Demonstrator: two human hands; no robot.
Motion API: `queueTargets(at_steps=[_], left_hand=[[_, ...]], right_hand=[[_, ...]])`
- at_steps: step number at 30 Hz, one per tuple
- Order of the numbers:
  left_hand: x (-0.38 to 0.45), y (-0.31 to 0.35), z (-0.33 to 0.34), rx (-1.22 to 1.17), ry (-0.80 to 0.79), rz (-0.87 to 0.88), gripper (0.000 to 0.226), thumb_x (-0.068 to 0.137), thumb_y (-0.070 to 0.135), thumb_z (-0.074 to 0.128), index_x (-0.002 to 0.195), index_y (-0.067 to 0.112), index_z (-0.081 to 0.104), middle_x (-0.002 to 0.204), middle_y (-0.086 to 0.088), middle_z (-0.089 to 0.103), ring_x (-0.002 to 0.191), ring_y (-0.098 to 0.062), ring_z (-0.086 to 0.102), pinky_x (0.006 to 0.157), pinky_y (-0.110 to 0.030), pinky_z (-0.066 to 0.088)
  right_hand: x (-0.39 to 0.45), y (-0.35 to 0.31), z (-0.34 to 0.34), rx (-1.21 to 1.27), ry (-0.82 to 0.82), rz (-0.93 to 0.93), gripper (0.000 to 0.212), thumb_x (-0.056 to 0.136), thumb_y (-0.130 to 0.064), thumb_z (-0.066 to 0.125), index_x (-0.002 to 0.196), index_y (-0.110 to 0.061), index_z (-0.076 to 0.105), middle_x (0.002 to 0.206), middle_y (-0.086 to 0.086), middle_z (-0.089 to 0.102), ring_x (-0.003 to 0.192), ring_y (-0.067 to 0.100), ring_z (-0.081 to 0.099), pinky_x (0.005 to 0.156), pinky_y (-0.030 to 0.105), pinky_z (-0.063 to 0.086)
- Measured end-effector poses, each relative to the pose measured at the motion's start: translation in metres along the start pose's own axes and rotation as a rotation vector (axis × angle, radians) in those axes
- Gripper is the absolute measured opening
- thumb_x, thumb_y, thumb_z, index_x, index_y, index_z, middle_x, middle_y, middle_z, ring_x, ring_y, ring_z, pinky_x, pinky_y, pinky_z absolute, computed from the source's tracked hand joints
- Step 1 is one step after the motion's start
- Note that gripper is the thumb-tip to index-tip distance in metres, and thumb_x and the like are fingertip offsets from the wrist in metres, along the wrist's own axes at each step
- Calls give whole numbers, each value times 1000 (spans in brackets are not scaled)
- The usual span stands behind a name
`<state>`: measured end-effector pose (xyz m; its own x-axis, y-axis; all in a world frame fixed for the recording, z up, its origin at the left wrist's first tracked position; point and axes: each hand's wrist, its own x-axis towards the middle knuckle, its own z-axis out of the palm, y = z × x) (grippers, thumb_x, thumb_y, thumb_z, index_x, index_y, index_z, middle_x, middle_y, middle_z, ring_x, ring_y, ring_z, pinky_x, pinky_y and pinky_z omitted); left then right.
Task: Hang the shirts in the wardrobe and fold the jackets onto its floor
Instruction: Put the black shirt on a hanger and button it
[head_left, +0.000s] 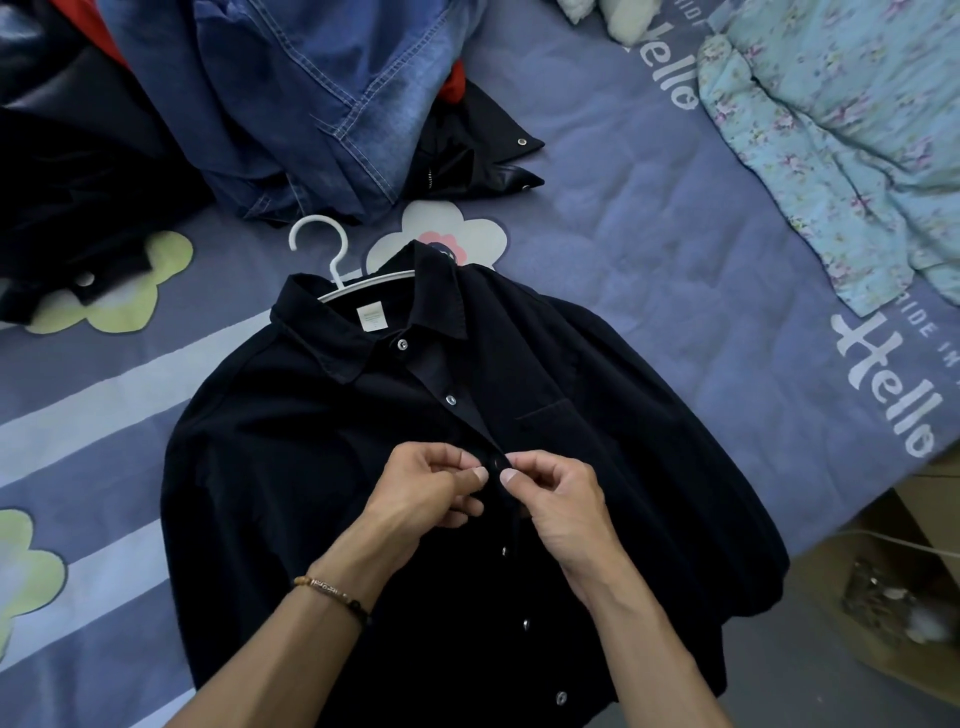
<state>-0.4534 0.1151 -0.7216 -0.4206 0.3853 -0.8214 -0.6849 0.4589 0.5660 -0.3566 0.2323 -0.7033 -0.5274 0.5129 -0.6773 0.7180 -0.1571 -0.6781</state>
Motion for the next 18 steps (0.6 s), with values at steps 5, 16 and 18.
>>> queueTargets(at_steps=[5, 16, 18], left_hand=[[1, -2, 4, -105, 23, 28, 5, 88, 3, 70, 89, -2, 69, 68, -8, 69, 65, -17, 71, 60, -26, 57], [1, -4, 2, 158, 53, 222, 9, 91, 4, 66, 84, 8, 70, 71, -5, 71, 64, -12, 70, 56, -19, 53], [1, -5, 0, 163, 64, 223, 10, 92, 4, 64, 85, 9, 70, 71, -3, 71, 65, -10, 70, 56, -18, 52]], right_hand=[[-2, -4, 1, -38, -12, -34, 15, 88, -17, 70, 86, -30, 75, 78, -7, 74, 77, 4, 69, 65, 11, 52], [5, -5, 9, 12, 13, -38, 11, 87, -13, 70, 78, -15, 78, 74, 3, 74, 64, 9, 66, 66, 26, 58], [6, -3, 12, -38, 46, -62, 5, 84, -14, 74, 80, -17, 77, 72, 0, 73, 65, 8, 67, 66, 24, 58]])
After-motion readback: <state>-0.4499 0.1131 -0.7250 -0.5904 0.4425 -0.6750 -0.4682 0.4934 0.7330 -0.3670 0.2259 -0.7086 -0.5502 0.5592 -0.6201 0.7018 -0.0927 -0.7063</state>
